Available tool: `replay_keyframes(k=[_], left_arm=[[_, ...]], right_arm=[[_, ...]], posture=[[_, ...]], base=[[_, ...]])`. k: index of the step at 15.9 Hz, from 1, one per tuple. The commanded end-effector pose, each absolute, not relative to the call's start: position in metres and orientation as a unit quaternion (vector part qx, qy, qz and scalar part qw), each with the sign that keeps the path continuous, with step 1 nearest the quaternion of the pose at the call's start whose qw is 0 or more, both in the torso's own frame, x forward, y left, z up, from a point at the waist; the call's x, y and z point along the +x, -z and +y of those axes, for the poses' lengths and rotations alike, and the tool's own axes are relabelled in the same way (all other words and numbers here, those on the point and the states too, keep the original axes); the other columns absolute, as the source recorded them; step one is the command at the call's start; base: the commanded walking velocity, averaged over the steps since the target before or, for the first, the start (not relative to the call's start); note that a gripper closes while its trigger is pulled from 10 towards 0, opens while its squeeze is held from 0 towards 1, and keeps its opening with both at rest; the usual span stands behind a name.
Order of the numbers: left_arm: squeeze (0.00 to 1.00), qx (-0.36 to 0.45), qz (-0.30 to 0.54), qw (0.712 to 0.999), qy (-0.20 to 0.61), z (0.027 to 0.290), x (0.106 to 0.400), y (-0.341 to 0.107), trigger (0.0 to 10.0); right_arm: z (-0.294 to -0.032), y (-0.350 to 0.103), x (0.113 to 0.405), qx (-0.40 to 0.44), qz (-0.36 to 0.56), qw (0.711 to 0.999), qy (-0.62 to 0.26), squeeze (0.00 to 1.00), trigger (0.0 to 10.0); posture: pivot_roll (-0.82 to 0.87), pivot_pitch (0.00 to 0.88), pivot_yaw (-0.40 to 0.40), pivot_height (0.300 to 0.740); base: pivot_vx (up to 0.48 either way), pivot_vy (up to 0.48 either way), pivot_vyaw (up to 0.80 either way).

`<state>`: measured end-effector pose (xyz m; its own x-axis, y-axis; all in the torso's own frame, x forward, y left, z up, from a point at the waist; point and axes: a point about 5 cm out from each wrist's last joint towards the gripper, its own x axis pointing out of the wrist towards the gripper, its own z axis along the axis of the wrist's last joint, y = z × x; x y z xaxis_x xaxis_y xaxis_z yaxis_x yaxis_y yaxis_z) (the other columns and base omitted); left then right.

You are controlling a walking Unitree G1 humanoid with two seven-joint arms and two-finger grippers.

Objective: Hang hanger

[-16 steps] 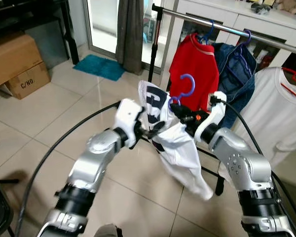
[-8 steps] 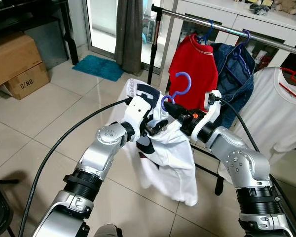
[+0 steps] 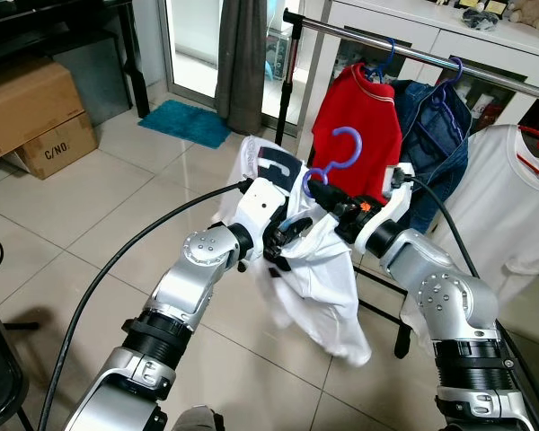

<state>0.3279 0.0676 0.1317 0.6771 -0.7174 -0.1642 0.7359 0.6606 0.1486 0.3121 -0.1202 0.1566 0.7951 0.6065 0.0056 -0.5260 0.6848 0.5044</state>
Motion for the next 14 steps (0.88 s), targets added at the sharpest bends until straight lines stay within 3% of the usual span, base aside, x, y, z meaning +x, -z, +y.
replay_keyframes(k=[1,14], left_arm=[[0.00,0.105,0.036,0.912,0.394,0.067,0.330,-0.135,0.0],[0.00,0.088,0.011,0.929,0.359,0.077,0.334,-0.143,0.0]], right_arm=[[-0.124,-0.167,0.315,0.256,0.062,0.913,-0.311,0.00,10.0],[-0.131,-0.157,0.319,0.242,0.091,0.927,-0.271,0.00,10.0]], posture=[[0.00,0.000,-0.089,0.740],[0.00,0.000,-0.091,0.740]], base=[[0.000,0.000,0.00],[0.000,0.000,0.00]])
